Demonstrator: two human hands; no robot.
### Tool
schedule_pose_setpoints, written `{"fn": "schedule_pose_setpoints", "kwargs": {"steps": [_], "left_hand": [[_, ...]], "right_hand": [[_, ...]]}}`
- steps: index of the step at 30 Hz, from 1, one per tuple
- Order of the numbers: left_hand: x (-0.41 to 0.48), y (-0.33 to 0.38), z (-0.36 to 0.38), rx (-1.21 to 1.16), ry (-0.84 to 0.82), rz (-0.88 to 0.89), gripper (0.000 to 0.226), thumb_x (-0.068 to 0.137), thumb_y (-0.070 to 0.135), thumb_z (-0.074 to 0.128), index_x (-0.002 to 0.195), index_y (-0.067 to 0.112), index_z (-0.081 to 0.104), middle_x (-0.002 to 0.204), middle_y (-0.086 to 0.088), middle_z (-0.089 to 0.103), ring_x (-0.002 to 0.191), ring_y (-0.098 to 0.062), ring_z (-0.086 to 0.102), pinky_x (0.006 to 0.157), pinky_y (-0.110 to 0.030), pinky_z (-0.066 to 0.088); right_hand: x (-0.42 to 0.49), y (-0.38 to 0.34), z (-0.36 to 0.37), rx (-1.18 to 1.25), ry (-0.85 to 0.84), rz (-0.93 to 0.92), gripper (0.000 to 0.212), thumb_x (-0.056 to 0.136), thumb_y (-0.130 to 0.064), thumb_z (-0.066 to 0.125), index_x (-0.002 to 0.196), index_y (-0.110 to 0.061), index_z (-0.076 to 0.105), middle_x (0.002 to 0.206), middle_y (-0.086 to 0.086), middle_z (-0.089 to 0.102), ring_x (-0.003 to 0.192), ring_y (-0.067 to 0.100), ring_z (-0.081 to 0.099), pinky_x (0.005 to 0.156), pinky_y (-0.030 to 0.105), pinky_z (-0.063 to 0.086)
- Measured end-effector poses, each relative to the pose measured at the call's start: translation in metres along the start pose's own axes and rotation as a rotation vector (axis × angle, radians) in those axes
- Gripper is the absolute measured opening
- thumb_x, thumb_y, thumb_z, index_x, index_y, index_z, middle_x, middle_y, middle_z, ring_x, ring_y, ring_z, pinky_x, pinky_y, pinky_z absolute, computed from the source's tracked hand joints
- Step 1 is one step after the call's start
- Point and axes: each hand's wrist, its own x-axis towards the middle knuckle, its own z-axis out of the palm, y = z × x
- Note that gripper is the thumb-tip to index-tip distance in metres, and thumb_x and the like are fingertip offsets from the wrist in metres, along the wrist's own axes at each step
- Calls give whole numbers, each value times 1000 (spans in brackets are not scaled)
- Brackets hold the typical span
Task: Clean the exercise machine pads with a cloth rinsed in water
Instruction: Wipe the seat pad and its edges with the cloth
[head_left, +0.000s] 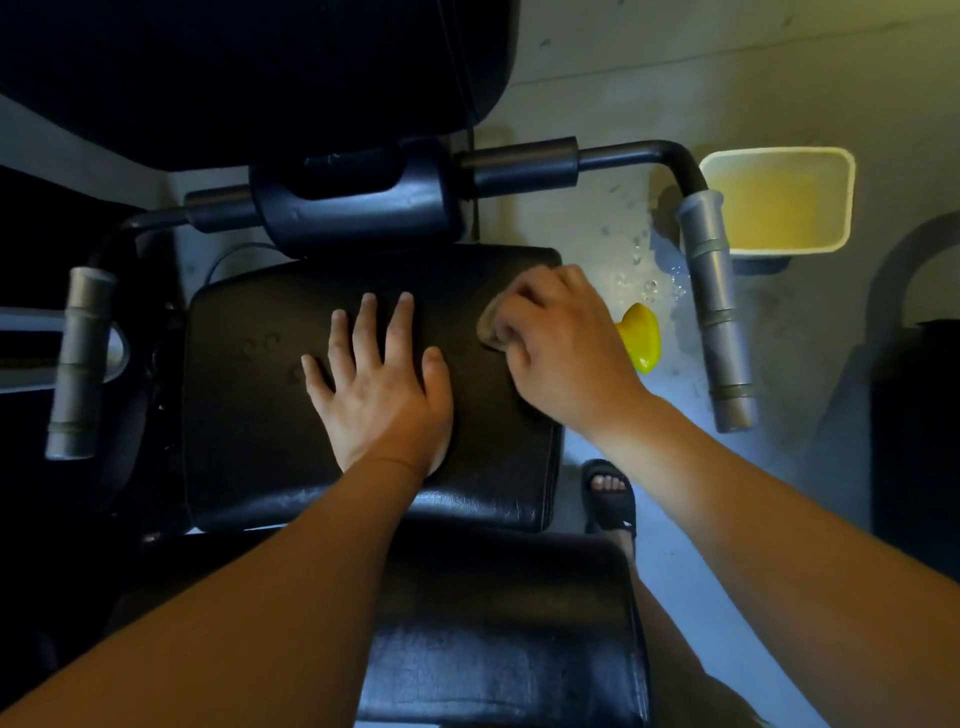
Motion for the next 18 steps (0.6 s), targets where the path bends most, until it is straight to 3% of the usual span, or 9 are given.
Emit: {"fn": "schedule_pose_setpoints", "kwargs": {"steps": [4, 9, 11, 15, 18], "left_hand": [[0, 0, 2, -6, 13, 0, 62, 100, 55, 25, 158, 44, 7, 169, 6, 7, 156, -21, -1, 123, -60, 6], [1, 0, 3, -10, 20, -6, 62, 101, 54, 28, 158, 42, 10, 169, 5, 10, 157, -22, 1, 123, -60, 8], [3, -1, 3, -7, 21, -11, 62, 100, 54, 29, 159, 42, 11, 169, 5, 11, 157, -23, 1, 123, -60, 9], [1, 0, 4, 4, 26, -3, 63, 99, 55, 27, 159, 42, 12, 169, 4, 13, 156, -24, 4, 123, -60, 9], [2, 0, 4, 0, 26, -5, 64, 99, 54, 29, 159, 41, 13, 168, 3, 14, 156, -25, 5, 123, -60, 10]], "right_hand": [[-23, -7, -6, 27, -13, -23, 17, 79, -11, 59, 93, -16, 67, 112, 5, 61, 105, 32, 50, 81, 41, 45], [-35, -4, -12, 85, -117, -136, 6, 78, -10, 58, 76, -15, 54, 90, 7, 54, 85, 30, 47, 68, 45, 41], [-7, 2, -9, 41, -105, -76, 2, 80, -16, 57, 81, -17, 59, 93, 7, 55, 89, 32, 49, 68, 47, 44], [44, 17, -3, 1, -7, 64, 21, 80, -16, 55, 98, -15, 65, 109, 10, 60, 101, 34, 53, 77, 50, 48], [36, 9, -4, -8, -6, 63, 29, 79, -16, 55, 106, -15, 67, 116, 9, 62, 106, 35, 54, 83, 47, 47]]}}
